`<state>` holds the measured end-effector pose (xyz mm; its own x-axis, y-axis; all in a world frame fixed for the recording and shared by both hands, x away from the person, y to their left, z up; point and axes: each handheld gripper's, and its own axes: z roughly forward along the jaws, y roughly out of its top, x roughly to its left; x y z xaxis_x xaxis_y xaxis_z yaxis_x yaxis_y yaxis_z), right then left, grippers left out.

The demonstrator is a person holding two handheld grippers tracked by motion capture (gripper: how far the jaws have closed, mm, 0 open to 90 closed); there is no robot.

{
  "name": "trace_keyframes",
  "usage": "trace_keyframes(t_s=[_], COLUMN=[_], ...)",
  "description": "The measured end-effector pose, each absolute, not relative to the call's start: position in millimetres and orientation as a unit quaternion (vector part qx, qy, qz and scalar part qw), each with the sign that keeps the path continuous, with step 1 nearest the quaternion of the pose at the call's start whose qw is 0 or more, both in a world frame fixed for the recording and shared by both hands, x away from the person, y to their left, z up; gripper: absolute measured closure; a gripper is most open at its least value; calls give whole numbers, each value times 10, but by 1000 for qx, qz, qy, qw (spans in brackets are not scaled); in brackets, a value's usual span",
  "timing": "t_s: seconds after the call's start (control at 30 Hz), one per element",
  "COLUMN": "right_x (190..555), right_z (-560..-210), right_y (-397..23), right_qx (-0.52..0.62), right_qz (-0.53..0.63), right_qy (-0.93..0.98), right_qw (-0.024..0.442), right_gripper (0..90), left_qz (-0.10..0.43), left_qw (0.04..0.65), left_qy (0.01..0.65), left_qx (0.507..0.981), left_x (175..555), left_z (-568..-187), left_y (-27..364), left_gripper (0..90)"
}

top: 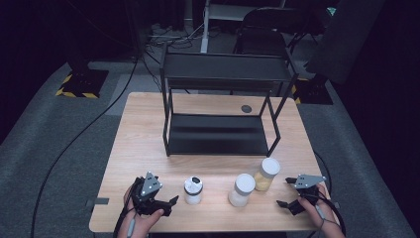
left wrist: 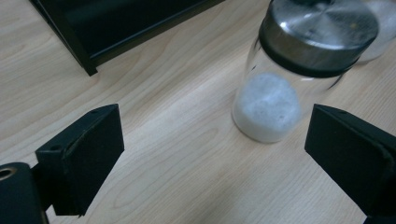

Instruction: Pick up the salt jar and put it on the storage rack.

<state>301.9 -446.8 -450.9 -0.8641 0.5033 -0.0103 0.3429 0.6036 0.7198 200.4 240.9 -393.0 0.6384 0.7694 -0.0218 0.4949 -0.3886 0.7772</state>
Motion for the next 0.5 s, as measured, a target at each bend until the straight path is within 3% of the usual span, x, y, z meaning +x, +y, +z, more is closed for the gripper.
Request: trace_keyframes(t_s=[0.5], right_x=[3019], right_z=[-4509], right_y=[-4468], right_qx=[238], right_qz=[376], right_qy=[889], right_qw=[106], right_gripper=[0], left_qz=[172], left_qw=[415], left_qy=[369], left_qx=[814], left_x=[1933], left_z=[-3761], left_y=[2214], left_gripper=[55])
